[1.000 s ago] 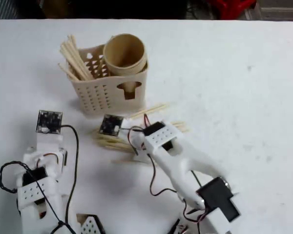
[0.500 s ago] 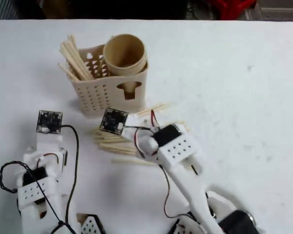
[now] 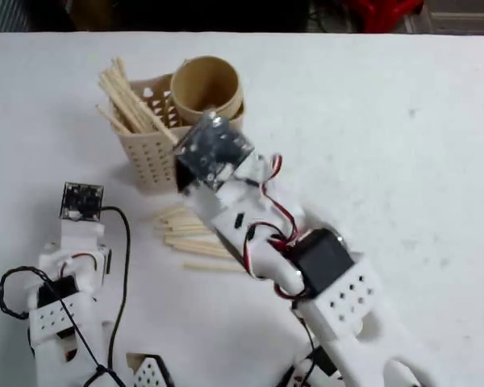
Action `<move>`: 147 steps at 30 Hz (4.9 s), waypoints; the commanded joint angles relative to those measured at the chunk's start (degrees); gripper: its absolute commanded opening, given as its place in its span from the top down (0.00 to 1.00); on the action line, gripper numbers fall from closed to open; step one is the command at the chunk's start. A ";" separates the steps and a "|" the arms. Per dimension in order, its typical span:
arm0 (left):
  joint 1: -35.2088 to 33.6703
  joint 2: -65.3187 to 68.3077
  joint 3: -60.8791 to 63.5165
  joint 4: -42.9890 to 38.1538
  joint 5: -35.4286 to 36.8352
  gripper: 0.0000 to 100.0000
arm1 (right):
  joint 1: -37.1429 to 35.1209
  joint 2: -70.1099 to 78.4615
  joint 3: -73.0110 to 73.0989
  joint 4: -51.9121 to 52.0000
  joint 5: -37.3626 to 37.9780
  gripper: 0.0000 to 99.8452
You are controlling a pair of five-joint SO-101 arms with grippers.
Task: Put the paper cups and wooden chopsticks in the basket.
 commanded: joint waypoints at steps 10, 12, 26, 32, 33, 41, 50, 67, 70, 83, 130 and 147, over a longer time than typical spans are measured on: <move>-0.40 -1.10 -0.35 -0.97 0.53 0.83 | -2.15 33.27 -33.14 -23.78 -2.73 0.98; -0.40 -1.10 -0.35 -0.97 0.53 0.83 | -2.15 39.16 -38.07 -27.03 -2.55 0.98; -0.40 -1.10 -0.35 -0.97 0.53 0.83 | -2.15 49.63 -44.48 -26.86 -2.73 0.98; -0.40 -1.10 -0.35 -0.97 0.53 0.83 | -2.15 49.45 -44.48 -24.22 -2.81 0.88; -0.40 -1.10 -0.35 -0.97 0.53 0.83 | -2.15 49.36 -44.48 -24.13 -2.81 0.88; -0.40 -1.10 -0.35 -0.97 0.53 0.83 | -2.42 47.60 -44.84 -16.75 -2.73 0.88; -0.40 -1.10 -0.35 -0.97 0.53 0.83 | -0.13 29.14 -44.48 25.36 -2.29 0.88; -0.40 -1.10 -0.35 -0.97 0.53 0.83 | 5.49 23.69 -3.34 36.53 25.41 0.95; -0.40 -1.10 -0.35 -0.97 0.53 0.83 | 6.29 23.69 6.77 28.00 28.84 0.88; -0.40 -1.10 -0.35 -0.97 0.53 0.83 | 7.43 28.18 19.52 8.04 31.47 0.86; -0.40 -1.10 -0.35 -0.97 0.53 0.83 | -0.40 8.84 -18.37 7.08 -2.64 0.98; -0.40 -1.10 -0.35 -0.97 0.53 0.83 | -0.57 43.21 -46.95 -19.03 -6.86 0.98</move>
